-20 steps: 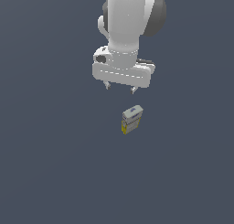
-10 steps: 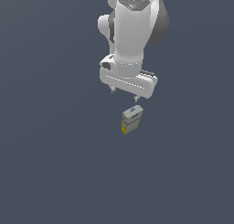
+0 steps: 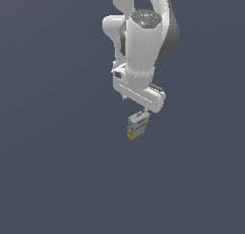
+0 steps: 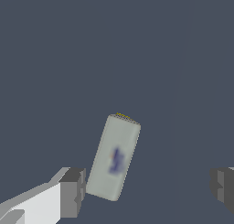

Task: Pick up the object and move it to a goal position.

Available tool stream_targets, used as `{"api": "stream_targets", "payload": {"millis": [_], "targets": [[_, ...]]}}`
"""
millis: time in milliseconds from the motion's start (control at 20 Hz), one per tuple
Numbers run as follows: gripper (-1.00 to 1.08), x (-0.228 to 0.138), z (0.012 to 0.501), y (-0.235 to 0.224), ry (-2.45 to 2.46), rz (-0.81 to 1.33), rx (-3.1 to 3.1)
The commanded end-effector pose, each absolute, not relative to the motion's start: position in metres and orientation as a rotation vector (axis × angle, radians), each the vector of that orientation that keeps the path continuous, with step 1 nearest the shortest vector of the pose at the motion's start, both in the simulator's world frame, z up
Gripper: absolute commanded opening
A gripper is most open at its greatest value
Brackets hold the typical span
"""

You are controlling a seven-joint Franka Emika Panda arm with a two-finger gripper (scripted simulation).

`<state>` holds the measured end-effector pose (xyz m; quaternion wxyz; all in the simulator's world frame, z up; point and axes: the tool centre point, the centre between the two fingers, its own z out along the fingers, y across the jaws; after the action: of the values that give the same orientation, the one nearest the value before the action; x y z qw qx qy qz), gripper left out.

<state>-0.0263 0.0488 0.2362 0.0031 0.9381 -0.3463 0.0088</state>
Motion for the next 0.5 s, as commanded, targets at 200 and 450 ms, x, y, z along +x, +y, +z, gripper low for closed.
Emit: {"api": "stream_targets", "payload": {"millis": [200, 450], "targets": [[1.0, -0.024, 0.22, 0.06, -1.298, 0.014, 2.859], [1.0, -0.023, 0.21, 0.066, -1.411, 0.007, 2.806]]}}
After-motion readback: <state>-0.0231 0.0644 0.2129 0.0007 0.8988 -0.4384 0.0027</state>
